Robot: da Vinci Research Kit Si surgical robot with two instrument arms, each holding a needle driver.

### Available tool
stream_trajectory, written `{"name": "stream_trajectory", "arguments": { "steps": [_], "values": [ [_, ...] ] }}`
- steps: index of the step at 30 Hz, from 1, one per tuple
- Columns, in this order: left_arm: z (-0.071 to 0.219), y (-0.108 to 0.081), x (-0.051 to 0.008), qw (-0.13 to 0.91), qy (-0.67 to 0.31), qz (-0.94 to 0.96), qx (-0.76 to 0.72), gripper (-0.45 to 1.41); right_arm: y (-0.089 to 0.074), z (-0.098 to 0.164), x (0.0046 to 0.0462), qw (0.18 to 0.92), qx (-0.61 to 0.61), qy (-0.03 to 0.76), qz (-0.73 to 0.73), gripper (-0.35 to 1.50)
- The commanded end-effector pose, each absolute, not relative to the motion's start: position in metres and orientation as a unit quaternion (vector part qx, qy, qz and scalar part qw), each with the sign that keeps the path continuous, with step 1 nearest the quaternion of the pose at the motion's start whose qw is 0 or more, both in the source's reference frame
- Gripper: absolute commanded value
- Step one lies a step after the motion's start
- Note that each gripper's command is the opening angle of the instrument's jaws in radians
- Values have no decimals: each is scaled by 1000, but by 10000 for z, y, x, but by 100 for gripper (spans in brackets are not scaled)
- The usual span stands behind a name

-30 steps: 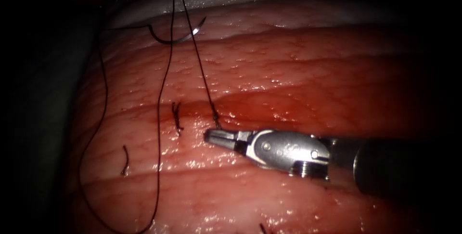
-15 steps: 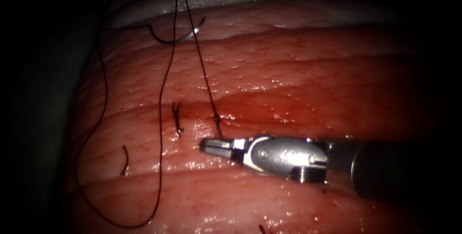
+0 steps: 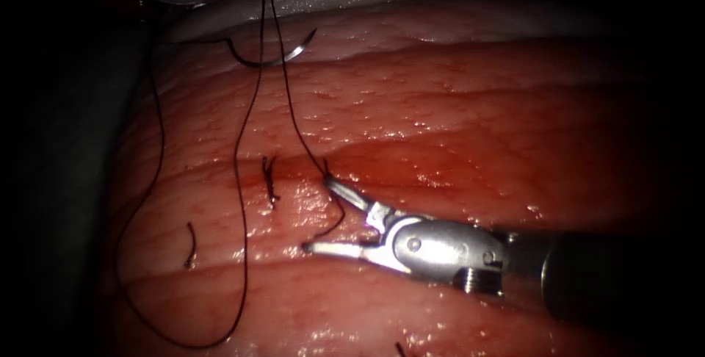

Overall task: Wound Closure
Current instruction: Snip the long suture with the right cutter.

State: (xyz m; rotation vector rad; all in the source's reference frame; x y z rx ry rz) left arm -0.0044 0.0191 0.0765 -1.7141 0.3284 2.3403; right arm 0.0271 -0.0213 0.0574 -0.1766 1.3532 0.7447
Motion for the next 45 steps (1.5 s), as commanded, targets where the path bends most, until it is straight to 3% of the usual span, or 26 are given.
{"name": "stream_trajectory", "arguments": {
  "steps": [1,7,11,14,18,22,29,45],
  "values": [
    [760,192,-50,111,109,796,-585,-45,-213,575,275,716,-78,607,336,136],
    [696,172,-54,105,96,786,-601,-45,-213,560,262,710,-48,612,346,141],
    [652,162,-58,94,94,780,-612,-45,-202,555,253,700,-6,603,381,126],
    [618,154,-63,81,98,776,-617,-45,-189,555,246,702,23,587,402,99],
    [574,143,-70,65,104,771,-625,-45,-168,561,243,703,29,573,421,94],
    [535,134,-78,56,105,762,-636,-45,-157,575,252,716,28,547,433,121],
    [505,133,-87,43,111,754,-646,-45,-163,605,281,757,40,499,421,130],
    [463,131,-102,28,115,747,-654,-45,-154,623,321,763,27,478,434,116]
  ]
}}
